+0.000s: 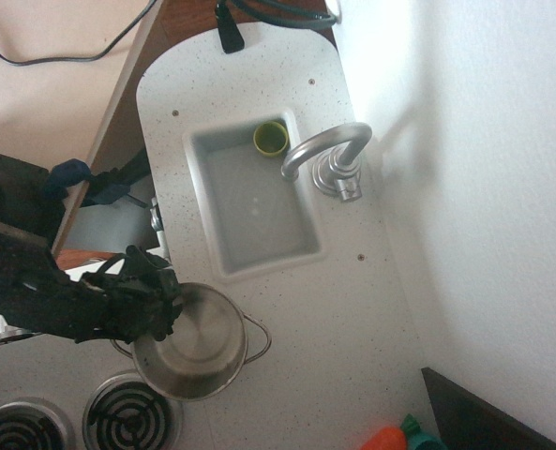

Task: Pick up pot

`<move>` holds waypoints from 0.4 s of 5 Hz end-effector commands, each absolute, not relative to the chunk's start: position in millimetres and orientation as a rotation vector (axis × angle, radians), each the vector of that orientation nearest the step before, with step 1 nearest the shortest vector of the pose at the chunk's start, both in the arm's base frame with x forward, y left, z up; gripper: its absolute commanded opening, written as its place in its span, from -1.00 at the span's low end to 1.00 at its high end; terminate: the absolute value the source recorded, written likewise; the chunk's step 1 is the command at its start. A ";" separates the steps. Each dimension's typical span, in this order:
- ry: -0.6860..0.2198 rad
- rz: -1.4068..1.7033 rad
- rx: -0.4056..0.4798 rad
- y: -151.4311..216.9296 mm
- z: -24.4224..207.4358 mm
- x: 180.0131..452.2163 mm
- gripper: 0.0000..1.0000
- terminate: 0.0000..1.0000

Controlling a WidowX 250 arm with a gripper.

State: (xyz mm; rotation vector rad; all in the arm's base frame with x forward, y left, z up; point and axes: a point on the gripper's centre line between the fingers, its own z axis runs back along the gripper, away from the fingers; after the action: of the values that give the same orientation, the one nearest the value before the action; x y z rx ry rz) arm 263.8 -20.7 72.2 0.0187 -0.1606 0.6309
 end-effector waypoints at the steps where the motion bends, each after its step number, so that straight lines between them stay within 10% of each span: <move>1: -0.185 0.617 0.013 -23.2 74.3 268.4 1.00 -1.00; 2: -0.173 0.604 0.025 -25.8 70.4 269.0 1.00 -1.00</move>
State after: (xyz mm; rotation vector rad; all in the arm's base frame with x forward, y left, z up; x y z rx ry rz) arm 266.5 -24.3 65.3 0.0376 -0.1604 0.6099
